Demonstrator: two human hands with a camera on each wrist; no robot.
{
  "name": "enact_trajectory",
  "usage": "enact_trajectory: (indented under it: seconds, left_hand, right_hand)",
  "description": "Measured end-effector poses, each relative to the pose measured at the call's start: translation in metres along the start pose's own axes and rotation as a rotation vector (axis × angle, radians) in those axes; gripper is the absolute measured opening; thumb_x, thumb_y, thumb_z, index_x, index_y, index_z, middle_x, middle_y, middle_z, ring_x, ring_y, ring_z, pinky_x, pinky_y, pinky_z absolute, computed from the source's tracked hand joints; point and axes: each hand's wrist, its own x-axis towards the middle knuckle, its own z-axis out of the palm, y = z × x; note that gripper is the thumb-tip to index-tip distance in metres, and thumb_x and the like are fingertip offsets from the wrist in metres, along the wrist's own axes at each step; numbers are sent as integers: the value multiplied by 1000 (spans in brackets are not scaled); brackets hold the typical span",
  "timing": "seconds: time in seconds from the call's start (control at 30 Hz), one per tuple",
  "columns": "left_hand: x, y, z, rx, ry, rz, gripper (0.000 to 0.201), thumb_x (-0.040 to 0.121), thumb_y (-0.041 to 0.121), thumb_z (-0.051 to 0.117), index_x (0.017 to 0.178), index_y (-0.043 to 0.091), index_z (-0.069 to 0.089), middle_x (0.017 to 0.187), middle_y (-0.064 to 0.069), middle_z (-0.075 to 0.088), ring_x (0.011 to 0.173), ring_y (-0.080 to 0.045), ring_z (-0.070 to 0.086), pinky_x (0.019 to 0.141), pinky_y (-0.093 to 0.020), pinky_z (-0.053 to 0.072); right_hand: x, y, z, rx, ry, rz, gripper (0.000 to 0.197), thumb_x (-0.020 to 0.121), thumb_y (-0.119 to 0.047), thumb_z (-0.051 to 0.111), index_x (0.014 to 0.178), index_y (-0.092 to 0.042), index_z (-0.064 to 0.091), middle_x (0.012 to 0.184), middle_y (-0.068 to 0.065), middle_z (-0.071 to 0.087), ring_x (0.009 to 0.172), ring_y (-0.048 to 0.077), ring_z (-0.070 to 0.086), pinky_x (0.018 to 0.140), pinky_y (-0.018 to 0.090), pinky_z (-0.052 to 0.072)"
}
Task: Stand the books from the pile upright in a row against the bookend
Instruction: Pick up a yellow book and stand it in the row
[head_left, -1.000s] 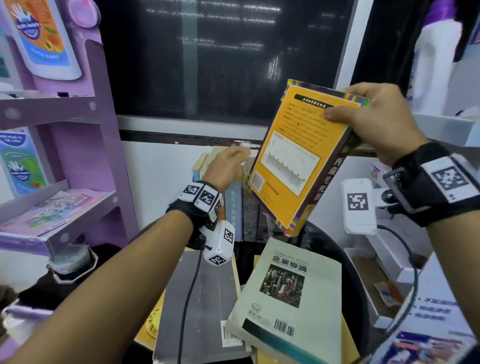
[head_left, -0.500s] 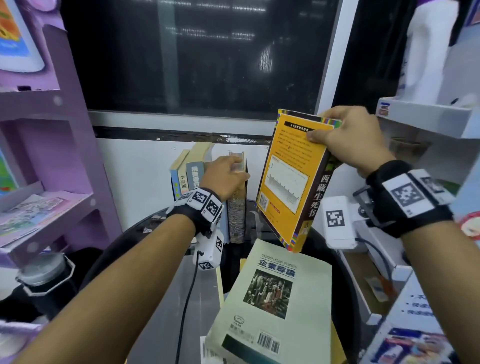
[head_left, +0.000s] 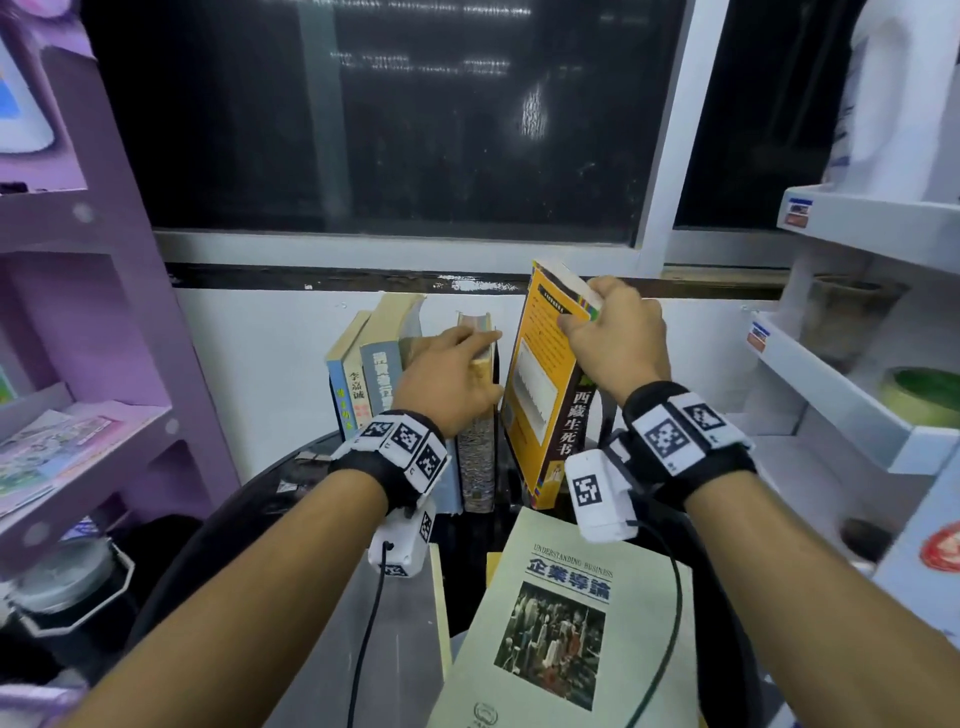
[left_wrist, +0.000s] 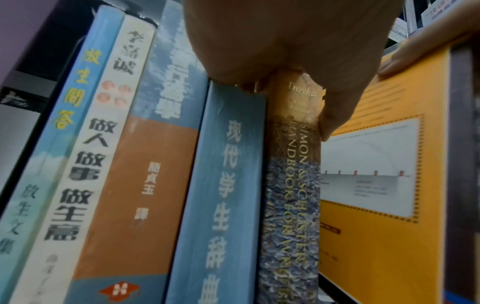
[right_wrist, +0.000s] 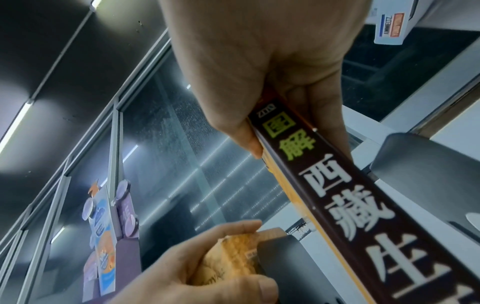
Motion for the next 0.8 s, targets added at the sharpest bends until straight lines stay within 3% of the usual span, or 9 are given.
enact_trajectory:
  seconds: [0.23,0.33,0.43,0.67,0.8]
  left_hand:
    - [0,-6,4,22,38,55,66,82,44,63,143,36,38,148,7,40,132,-17,41,101,-36,41]
    - [-1,-9,4,23,32,61,67,82,45,63,143,36,37,147,6,40,131,-18,42,102,-37,42]
    - [0,-10,2,43,-8,60,72,81,48,64,145,34,34,149,4,39,132,-22,42,104,-41,41]
    - [0,-8,-6,50,-95,53,93,71,42,79,147,24,28,151,2,34,135,-22,37,108,-40,35]
    - [0,-8,-7,50,-107,61,95,69,40,81,147,21,29,152,1,33,136,-23,36,109,-40,34]
  right_hand:
    - [5,-2,32,-12,7,-5,35,92,-36,58,124,-20,55,111,10,65,96,30,63,82,48,57]
    - [4,-6,43,-39,-2,6,34,88,-42,56,118,-26,55,104,8,65,92,31,63,76,48,57]
    - [5,-8,51,-76,-22,13,30,88,-40,57,113,-23,57,98,9,65,88,33,62,74,43,55]
    - [0,-5,68,-68,-64,-17,34,89,-38,57,114,-16,59,102,16,67,94,37,60,80,46,53]
    - [1,-6,68,-53,-103,-22,41,91,-39,56,125,-17,54,109,18,65,99,38,60,85,46,52]
